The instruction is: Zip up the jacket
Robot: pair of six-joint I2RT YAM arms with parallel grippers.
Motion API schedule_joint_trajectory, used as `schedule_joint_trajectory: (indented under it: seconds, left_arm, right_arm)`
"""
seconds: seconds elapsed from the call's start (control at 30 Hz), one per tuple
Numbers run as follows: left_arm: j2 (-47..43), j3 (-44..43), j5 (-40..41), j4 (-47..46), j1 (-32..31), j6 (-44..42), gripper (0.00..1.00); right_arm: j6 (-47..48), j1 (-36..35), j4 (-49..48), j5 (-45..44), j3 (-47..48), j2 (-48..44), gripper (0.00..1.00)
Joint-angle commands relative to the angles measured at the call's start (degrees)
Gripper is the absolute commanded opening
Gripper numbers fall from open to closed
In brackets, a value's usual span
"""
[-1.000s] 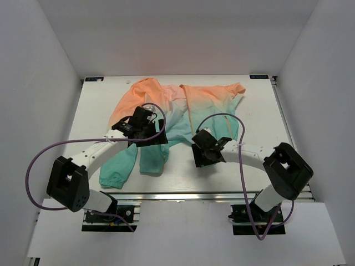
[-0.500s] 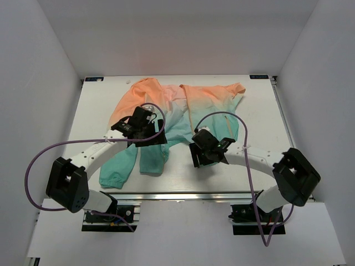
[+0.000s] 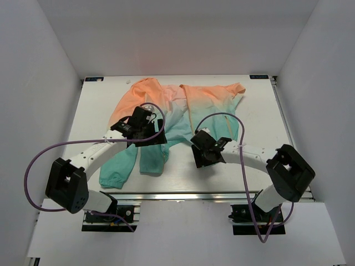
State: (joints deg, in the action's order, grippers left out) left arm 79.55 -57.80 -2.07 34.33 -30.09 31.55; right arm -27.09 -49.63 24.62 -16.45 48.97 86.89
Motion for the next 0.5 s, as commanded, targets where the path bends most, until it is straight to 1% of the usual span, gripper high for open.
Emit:
schedule_joint_trajectory:
  seconds: [0.0, 0.37, 0.4, 0.43, 0.47]
  left_arm:
    - [-2.56, -0.47, 0.92, 0.13, 0.20, 0.27, 0.98]
    - [-2.56, -0.82, 1.27, 0.65, 0.20, 0.35, 0.98]
    - [-2.90, -0.82, 1.27, 0.74, 0.20, 0.35, 0.98]
    - [-3.08, -0.82, 1.19, 0.83, 0.20, 0.35, 0.98]
    - [-3.26, -1.00, 1.27, 1.00, 0.20, 0.44, 0.98]
  right_arm:
    - [-1.12, -0.30, -0.89, -1.48, 0.51, 1.96, 0.62]
    - [-2.17, -0.38, -2.82, -0.34, -0.80, 6.27, 0.60]
    - [-2.18, -0.30, -3.43, 0.10, -0.98, 6.79, 0.57]
    - [-2.44, -0.30, -3.61, 0.10, -0.98, 7.23, 0.57]
    - [-2.61, -0.30, -3.53, 0.19, -0.98, 7.67, 0.53]
